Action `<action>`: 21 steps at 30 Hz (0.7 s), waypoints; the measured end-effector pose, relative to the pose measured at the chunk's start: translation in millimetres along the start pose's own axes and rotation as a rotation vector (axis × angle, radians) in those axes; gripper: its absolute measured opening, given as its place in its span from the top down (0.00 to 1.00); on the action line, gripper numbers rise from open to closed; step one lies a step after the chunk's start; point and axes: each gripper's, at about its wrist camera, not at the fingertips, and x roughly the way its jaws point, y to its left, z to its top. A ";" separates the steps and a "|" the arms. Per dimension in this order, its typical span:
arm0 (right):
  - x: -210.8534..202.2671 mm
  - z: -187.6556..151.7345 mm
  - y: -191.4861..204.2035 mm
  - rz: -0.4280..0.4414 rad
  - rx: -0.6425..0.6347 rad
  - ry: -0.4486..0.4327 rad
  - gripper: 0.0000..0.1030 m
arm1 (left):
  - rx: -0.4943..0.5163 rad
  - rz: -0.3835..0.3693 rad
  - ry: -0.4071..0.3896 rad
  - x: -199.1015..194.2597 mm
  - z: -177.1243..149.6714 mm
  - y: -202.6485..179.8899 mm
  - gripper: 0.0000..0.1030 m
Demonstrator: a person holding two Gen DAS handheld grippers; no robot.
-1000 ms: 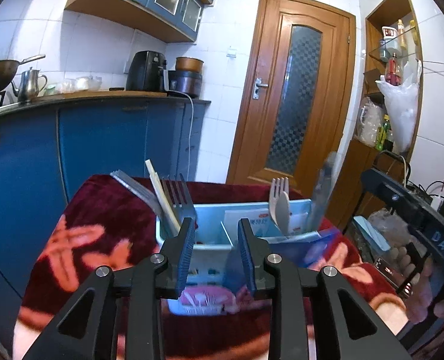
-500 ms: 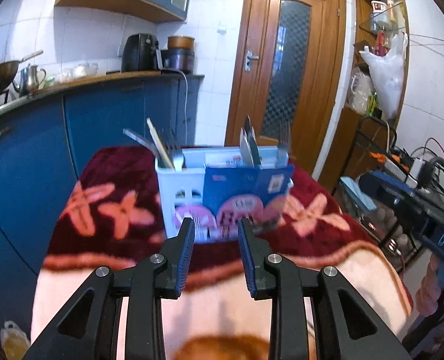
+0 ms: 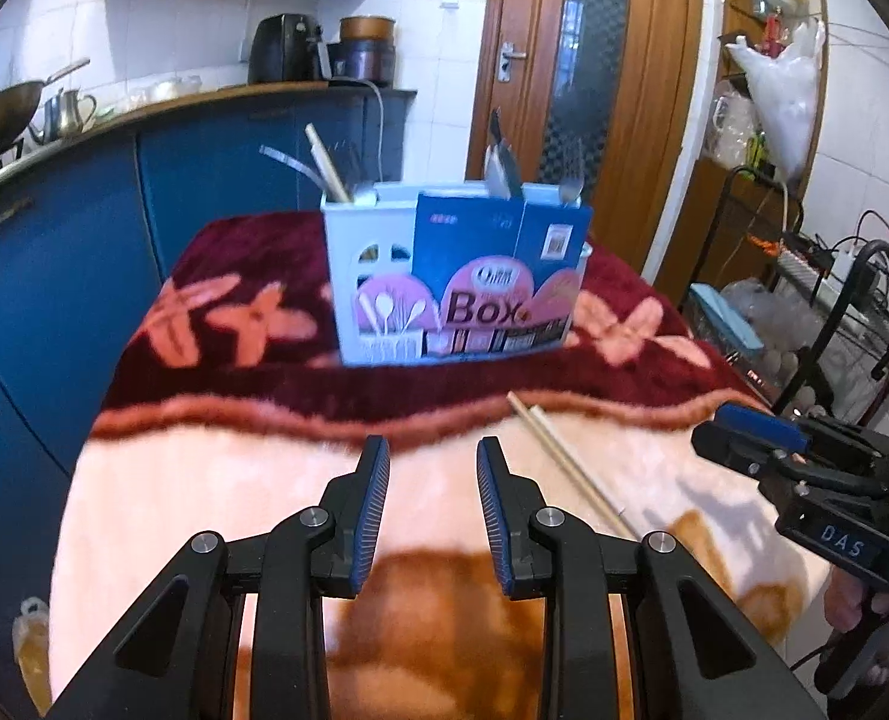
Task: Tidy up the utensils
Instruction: 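Move the right tool to the last chopsticks and grasp one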
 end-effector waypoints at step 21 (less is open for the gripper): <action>54.9 -0.5 17.3 0.052 -0.065 0.220 0.79 | -0.040 0.026 0.057 15.1 -14.5 15.7 0.71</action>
